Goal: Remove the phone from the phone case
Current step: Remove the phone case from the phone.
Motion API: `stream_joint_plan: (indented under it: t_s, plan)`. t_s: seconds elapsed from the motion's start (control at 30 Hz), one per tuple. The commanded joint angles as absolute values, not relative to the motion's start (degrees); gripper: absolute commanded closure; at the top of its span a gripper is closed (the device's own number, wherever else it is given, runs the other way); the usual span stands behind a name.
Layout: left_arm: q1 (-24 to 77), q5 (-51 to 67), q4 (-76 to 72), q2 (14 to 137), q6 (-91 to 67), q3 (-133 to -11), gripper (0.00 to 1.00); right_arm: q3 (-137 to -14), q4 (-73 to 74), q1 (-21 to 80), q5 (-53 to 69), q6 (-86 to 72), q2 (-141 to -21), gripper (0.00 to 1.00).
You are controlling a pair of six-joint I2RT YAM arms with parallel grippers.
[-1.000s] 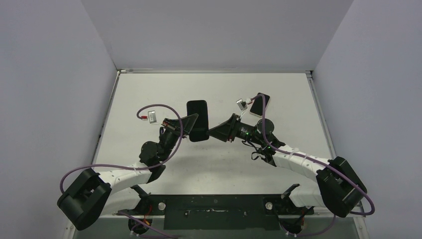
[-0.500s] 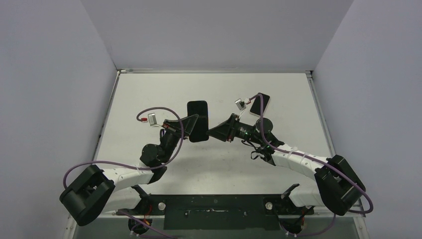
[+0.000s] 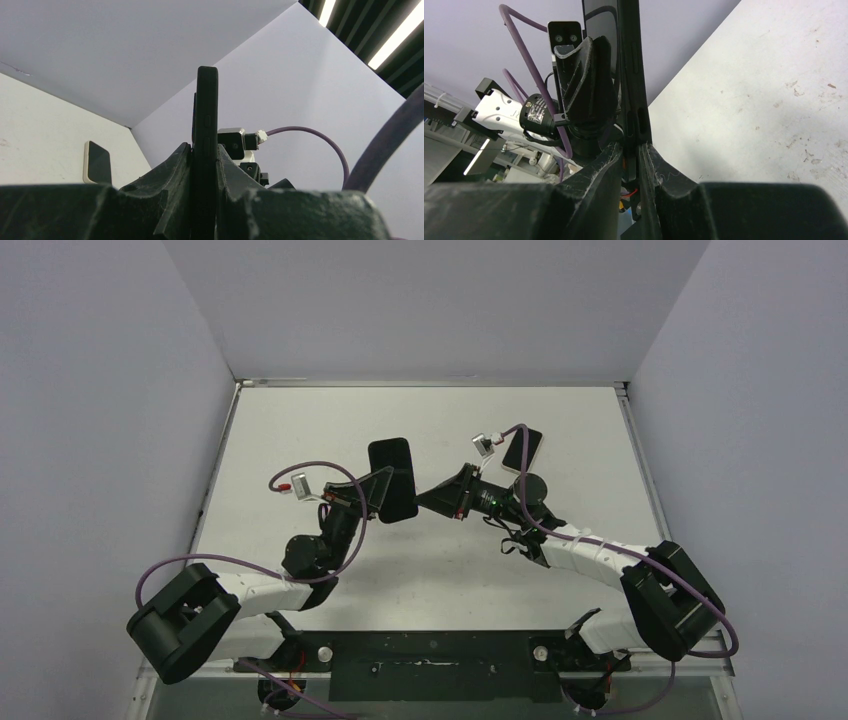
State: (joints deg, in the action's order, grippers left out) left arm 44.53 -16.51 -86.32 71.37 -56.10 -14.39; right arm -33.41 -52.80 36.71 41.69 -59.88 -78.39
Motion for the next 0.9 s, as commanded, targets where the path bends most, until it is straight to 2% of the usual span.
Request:
stream_joint_plan:
  t_s: [0.0, 0.13, 0.43, 0.53, 0.57, 0.6, 0.7, 0.87]
  plan:
    - [50.45, -3.01, -87.41, 73.26, -59.95, -15.07, 1.00, -40.07, -65.12, 40.08, 46.35, -61.74, -77.37, 0.87]
    - [50.39, -3.11, -86.21, 73.23, -59.04, -14.48, 1.00, -40.01, -64.07, 39.78, 46.66, -60.97, -76.24, 1.00]
    - [50.31, 2.62, -83.38, 73.38, -57.69, -15.15, 1.00, -40.67, -58.90, 38.56, 48.40, -57.00, -73.74, 1.00]
    - [49.34, 4.84, -81.90, 71.37, -57.92, -14.10, 0.96, -41.10, -54.30, 36.46, 49.98, -53.77, -71.99, 1.00]
    - [49.05, 5.13, -80.97, 70.26, -57.96, -13.55, 0.96, -41.25, -52.62, 35.79, 50.50, -52.62, -71.39, 1.00]
    - [48.74, 5.42, -79.99, 69.15, -57.86, -12.98, 1.00, -41.42, -50.85, 35.21, 50.97, -51.37, -70.75, 1.00]
    - [47.77, 4.78, -77.02, 65.22, -57.65, -11.88, 1.00, -42.36, -42.81, 34.55, 50.80, -46.20, -68.89, 1.00]
    - [45.57, -0.23, -71.64, 59.27, -59.83, -11.38, 1.00, -40.61, -35.92, 34.66, 46.68, -40.29, -64.93, 0.73]
